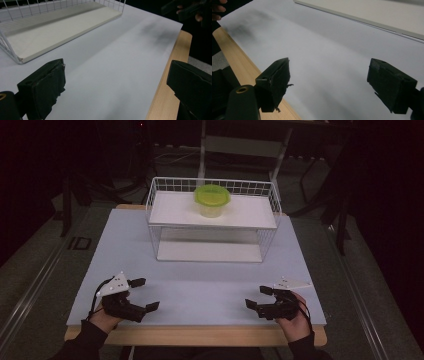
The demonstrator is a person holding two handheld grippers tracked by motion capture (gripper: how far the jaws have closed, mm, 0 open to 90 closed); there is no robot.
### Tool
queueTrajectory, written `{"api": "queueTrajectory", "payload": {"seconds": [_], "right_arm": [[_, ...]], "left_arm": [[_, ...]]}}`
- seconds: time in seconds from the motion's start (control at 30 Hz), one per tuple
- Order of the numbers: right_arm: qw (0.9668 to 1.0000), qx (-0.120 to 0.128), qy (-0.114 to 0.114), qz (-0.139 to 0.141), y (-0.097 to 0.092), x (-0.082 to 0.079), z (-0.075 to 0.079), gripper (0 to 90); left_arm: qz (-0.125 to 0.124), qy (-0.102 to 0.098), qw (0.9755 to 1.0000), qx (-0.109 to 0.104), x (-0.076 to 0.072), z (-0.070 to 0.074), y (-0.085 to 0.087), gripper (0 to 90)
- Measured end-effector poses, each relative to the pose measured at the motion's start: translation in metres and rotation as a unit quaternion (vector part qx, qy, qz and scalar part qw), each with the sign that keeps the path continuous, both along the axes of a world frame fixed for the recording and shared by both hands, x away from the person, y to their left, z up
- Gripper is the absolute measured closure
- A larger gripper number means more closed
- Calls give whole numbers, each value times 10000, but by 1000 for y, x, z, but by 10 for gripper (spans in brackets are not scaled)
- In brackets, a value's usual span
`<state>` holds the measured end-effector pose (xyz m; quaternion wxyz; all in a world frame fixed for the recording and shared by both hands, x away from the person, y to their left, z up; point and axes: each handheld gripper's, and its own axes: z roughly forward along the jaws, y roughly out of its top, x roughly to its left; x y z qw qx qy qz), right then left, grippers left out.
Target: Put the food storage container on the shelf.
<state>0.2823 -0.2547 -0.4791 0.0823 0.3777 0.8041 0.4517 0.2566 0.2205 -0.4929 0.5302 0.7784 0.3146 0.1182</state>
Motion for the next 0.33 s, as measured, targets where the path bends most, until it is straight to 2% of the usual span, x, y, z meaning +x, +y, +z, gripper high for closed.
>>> {"api": "queueTrajectory", "payload": {"seconds": [0.1, 0.17, 0.33], "right_arm": [[10000, 76, 2, 3, -1, 1, -1, 181], [9999, 102, 19, 24, -1, 2, -2, 181], [9999, -7, 77, 94, 2, 3, -7, 181]], "left_arm": [[-14, -26, 9999, -107, -1, 1, 0, 28], [2, -99, 9999, -54, -2, 3, -1, 28], [68, -139, 9997, -168, -4, 6, 2, 28]]}}
